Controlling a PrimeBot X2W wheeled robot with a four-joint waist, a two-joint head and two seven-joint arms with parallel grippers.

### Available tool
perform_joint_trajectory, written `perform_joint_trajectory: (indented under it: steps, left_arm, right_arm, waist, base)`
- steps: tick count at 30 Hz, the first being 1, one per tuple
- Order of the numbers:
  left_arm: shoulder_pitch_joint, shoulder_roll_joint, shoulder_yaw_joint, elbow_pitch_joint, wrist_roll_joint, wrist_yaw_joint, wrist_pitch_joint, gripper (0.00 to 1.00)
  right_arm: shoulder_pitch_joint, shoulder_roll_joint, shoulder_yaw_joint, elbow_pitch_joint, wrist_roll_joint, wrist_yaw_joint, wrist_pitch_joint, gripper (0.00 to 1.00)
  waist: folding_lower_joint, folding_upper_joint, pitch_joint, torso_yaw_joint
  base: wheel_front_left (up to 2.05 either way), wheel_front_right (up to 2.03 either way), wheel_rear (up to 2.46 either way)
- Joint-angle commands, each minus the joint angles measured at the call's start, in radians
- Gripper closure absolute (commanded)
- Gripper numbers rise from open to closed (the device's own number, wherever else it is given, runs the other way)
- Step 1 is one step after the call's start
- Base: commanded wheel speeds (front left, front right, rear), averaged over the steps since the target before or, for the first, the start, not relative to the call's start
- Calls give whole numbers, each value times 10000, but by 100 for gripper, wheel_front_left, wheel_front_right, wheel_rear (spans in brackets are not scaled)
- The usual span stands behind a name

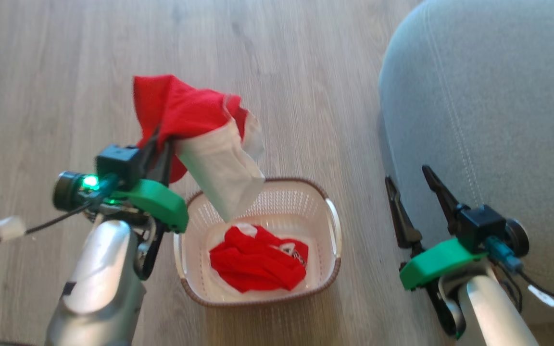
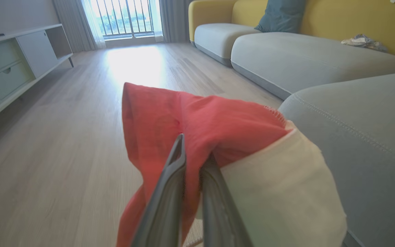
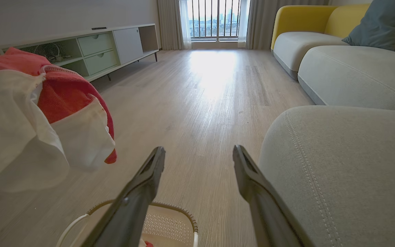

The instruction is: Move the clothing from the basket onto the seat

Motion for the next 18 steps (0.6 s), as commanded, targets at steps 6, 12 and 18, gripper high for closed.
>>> perform_joint_trajectory:
  steps: [6,12,18]
  left_arm:
    - [520,-86,1639,-2519,136,-113,-127,100]
    - [854,-304,2413,-4102,223,-468,-127,100]
    - [1000,-434,3038,-6048,288,-874,-127,100]
  right_arm:
    - [356,-37,175,-252,78,-2,-65,0]
    - [586,-37,218,-266,100,-2,-65,0]
    - [649,-37,262,-280,181,-2,-65,0]
  waist:
    - [1,-1,-916,180]
    - [1,-1,-1294,162]
    - [1,-1,-1445,107]
  base:
    - [0,0,0]
    - [0,0,0]
    - [0,0,0]
